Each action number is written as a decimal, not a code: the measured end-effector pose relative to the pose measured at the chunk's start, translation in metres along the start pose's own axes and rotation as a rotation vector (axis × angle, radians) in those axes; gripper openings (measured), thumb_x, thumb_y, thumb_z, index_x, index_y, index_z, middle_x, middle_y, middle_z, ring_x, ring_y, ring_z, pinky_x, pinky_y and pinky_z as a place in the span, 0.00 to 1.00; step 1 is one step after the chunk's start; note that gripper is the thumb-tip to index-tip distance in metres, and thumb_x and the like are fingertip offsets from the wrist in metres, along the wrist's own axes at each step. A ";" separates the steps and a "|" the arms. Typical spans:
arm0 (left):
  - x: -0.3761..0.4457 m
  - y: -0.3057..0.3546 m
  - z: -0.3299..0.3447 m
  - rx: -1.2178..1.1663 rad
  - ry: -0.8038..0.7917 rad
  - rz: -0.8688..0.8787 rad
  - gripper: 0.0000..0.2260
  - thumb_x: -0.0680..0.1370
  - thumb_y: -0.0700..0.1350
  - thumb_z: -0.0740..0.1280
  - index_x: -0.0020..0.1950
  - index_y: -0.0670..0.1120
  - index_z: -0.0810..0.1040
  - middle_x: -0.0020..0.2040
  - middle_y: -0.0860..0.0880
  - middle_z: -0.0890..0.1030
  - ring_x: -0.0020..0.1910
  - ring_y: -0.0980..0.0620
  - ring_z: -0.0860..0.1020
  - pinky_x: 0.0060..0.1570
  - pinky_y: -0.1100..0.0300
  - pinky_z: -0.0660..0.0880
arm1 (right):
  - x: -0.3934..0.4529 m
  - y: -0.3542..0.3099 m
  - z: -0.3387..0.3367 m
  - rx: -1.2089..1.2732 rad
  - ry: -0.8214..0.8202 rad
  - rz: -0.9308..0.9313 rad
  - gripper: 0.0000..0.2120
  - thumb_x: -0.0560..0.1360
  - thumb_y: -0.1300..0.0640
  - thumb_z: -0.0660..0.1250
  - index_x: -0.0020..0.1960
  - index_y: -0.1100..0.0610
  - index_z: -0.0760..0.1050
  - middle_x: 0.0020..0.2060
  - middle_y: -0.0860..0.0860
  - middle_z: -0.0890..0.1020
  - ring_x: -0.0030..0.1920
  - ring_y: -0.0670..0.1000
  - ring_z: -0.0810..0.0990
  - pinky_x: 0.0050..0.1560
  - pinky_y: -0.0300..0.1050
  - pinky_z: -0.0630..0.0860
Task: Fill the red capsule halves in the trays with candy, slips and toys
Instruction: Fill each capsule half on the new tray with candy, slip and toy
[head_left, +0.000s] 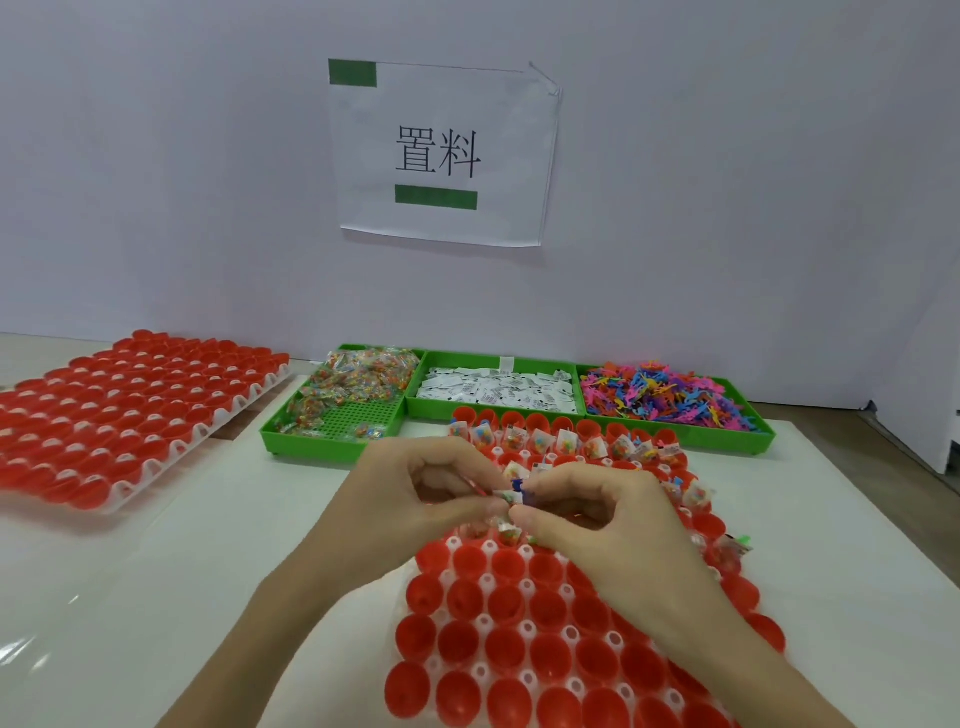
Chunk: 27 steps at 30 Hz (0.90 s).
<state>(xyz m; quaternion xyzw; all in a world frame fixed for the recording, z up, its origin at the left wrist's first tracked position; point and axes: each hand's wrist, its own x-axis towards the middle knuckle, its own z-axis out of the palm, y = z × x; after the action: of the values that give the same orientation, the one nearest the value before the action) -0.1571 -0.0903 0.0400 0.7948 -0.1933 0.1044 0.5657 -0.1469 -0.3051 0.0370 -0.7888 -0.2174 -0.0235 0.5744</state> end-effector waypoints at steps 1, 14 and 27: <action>0.000 0.000 -0.007 0.031 -0.024 -0.017 0.06 0.72 0.40 0.79 0.47 0.46 0.87 0.43 0.47 0.88 0.43 0.48 0.87 0.48 0.56 0.84 | 0.002 -0.001 0.003 -0.023 -0.007 0.007 0.04 0.71 0.54 0.79 0.45 0.48 0.86 0.40 0.43 0.87 0.43 0.42 0.86 0.47 0.34 0.80; -0.008 -0.002 -0.056 0.272 -0.369 -0.227 0.05 0.73 0.42 0.79 0.46 0.45 0.85 0.42 0.50 0.88 0.43 0.50 0.87 0.50 0.49 0.84 | 0.014 -0.005 0.051 -0.255 -0.234 0.083 0.02 0.73 0.54 0.78 0.46 0.49 0.87 0.36 0.41 0.86 0.41 0.38 0.84 0.43 0.32 0.78; -0.010 -0.006 -0.056 0.298 -0.539 -0.347 0.05 0.74 0.40 0.78 0.47 0.43 0.84 0.44 0.49 0.88 0.45 0.50 0.87 0.52 0.53 0.84 | -0.005 -0.007 0.061 -0.459 -0.252 -0.042 0.05 0.75 0.51 0.75 0.51 0.44 0.87 0.43 0.39 0.78 0.43 0.35 0.77 0.45 0.27 0.74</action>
<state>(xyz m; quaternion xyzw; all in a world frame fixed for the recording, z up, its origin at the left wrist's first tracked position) -0.1604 -0.0336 0.0496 0.8887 -0.1804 -0.1797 0.3812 -0.1673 -0.2488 0.0211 -0.8904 -0.2926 0.0142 0.3484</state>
